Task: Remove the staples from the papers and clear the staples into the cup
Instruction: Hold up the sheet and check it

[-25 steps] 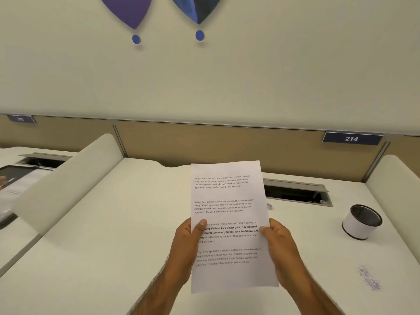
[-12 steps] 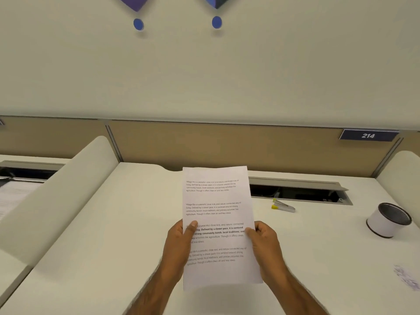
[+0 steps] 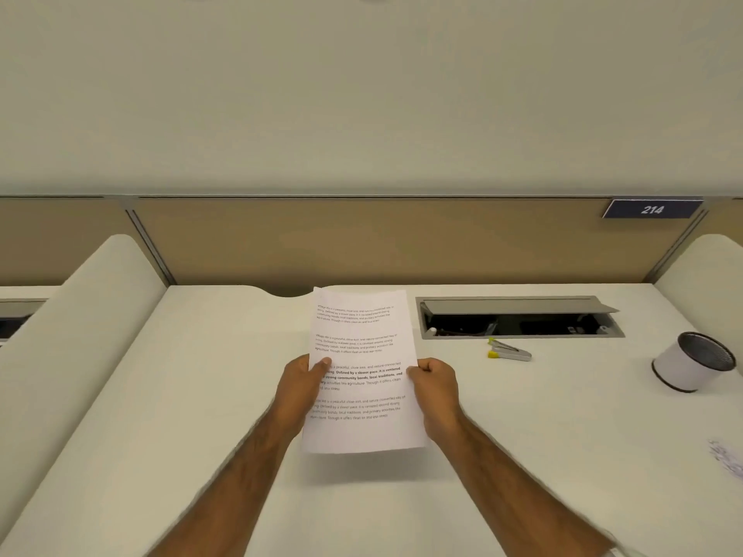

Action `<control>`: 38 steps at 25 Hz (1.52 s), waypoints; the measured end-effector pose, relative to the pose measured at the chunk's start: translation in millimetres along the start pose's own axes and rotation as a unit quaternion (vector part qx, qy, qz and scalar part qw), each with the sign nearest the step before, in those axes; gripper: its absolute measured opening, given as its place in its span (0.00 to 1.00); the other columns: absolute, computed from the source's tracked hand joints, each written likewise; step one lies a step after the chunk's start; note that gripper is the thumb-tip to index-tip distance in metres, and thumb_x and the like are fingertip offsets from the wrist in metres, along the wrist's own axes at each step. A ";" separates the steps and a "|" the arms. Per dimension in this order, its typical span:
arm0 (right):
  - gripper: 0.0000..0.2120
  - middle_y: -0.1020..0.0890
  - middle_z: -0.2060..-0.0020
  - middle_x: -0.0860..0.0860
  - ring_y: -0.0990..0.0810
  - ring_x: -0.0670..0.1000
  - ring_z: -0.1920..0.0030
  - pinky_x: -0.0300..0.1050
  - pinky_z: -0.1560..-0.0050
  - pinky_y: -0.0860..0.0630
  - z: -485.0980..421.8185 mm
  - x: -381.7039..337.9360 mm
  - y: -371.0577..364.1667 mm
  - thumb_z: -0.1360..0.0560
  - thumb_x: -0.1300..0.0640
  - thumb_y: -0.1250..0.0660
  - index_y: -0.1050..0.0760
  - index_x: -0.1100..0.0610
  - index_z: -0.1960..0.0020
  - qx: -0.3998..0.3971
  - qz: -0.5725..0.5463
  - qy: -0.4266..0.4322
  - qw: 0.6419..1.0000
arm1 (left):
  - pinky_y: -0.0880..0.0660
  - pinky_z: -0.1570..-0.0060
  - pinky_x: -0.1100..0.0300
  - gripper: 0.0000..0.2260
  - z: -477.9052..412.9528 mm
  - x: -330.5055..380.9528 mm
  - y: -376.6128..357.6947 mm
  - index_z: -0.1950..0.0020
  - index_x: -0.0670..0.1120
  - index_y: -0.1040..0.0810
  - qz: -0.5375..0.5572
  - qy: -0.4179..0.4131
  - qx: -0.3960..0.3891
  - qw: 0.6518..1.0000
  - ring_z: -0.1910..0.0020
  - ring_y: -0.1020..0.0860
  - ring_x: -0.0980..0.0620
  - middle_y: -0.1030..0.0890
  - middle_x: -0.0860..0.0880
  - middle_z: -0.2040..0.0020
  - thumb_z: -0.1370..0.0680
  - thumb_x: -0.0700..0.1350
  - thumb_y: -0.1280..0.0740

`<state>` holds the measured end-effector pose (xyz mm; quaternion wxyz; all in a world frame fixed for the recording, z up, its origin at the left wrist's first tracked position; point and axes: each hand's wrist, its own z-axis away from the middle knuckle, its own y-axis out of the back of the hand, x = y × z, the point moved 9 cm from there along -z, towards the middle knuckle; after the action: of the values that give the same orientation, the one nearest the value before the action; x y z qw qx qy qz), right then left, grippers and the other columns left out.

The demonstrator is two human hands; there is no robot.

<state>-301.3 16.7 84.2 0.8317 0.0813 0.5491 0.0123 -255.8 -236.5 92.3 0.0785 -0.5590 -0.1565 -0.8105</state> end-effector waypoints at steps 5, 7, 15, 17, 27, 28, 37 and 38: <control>0.06 0.22 0.65 0.54 0.28 0.52 0.64 0.44 0.64 0.32 -48.9 10.0 -15.0 0.27 0.67 0.37 0.25 0.60 0.61 0.023 0.013 -0.018 0.999 | 0.17 0.54 0.54 0.08 -59.3 -21.3 -7.4 0.41 0.42 0.17 -0.012 0.012 0.005 1.000 0.53 0.13 0.48 0.12 0.46 0.46 0.17 0.44 0.32; 0.07 0.21 0.65 0.54 0.27 0.52 0.65 0.43 0.64 0.31 -65.3 14.2 -17.3 0.25 0.67 0.37 0.24 0.61 0.61 0.035 0.022 -0.025 0.999 | 0.17 0.48 0.49 0.08 -75.5 -31.3 -10.4 0.40 0.43 0.18 -0.019 0.019 0.007 1.000 0.51 0.13 0.46 0.13 0.46 0.44 0.18 0.44 0.31; 0.04 0.18 0.62 0.53 0.22 0.52 0.63 0.41 0.63 0.25 -112.8 23.0 -32.6 0.26 0.65 0.34 0.21 0.62 0.59 0.039 0.086 -0.024 0.995 | 0.20 0.46 0.53 0.12 -109.2 -48.8 -11.4 0.35 0.44 0.20 -0.084 0.016 0.039 0.996 0.44 0.17 0.45 0.16 0.46 0.41 0.18 0.42 0.32; 0.04 0.18 0.62 0.52 0.22 0.51 0.64 0.39 0.67 0.28 -117.6 22.3 -32.9 0.26 0.65 0.34 0.21 0.60 0.59 0.044 0.104 -0.019 0.993 | 0.20 0.48 0.54 0.12 -114.7 -54.1 -10.1 0.35 0.44 0.21 -0.103 0.021 0.039 0.994 0.46 0.17 0.45 0.15 0.45 0.41 0.18 0.42 0.32; 0.11 0.18 0.49 0.52 0.20 0.53 0.51 0.42 0.54 0.25 -121.4 27.1 -29.5 0.25 0.64 0.37 0.20 0.59 0.45 0.031 0.215 0.008 0.976 | 0.22 0.39 0.52 0.21 -117.8 -53.5 -12.8 0.25 0.46 0.28 -0.217 -0.009 0.049 0.975 0.40 0.19 0.45 0.19 0.45 0.33 0.18 0.46 0.33; 0.13 0.19 0.45 0.53 0.21 0.54 0.47 0.44 0.49 0.25 -118.8 21.8 -31.1 0.24 0.62 0.37 0.22 0.59 0.41 0.028 0.273 0.043 0.961 | 0.22 0.37 0.49 0.21 -115.6 -53.5 -12.8 0.25 0.47 0.28 -0.247 -0.017 0.054 0.967 0.38 0.20 0.45 0.21 0.46 0.32 0.18 0.48 0.34; 0.36 0.54 0.19 0.53 0.56 0.56 0.20 0.58 0.21 0.54 -90.7 49.1 -75.2 0.19 0.35 0.52 0.52 0.55 0.19 -0.103 0.588 0.209 0.775 | 0.55 0.18 0.51 0.31 -88.4 -68.0 -45.3 0.15 0.46 0.51 -0.452 -0.113 0.012 0.885 0.16 0.52 0.46 0.51 0.46 0.14 0.14 0.59 0.48; 0.37 0.57 0.19 0.53 0.58 0.55 0.20 0.58 0.21 0.56 -88.7 50.0 -74.2 0.20 0.34 0.53 0.55 0.55 0.19 -0.105 0.586 0.208 0.776 | 0.60 0.18 0.52 0.32 -87.9 -73.2 -46.8 0.15 0.47 0.54 -0.465 -0.120 0.002 0.877 0.15 0.56 0.47 0.55 0.47 0.14 0.14 0.60 0.50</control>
<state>-367.8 -40.2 -6.4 0.5330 0.2945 0.5504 0.5712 -320.9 -226.1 -12.3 -0.3260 -0.5144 -0.4083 -0.6800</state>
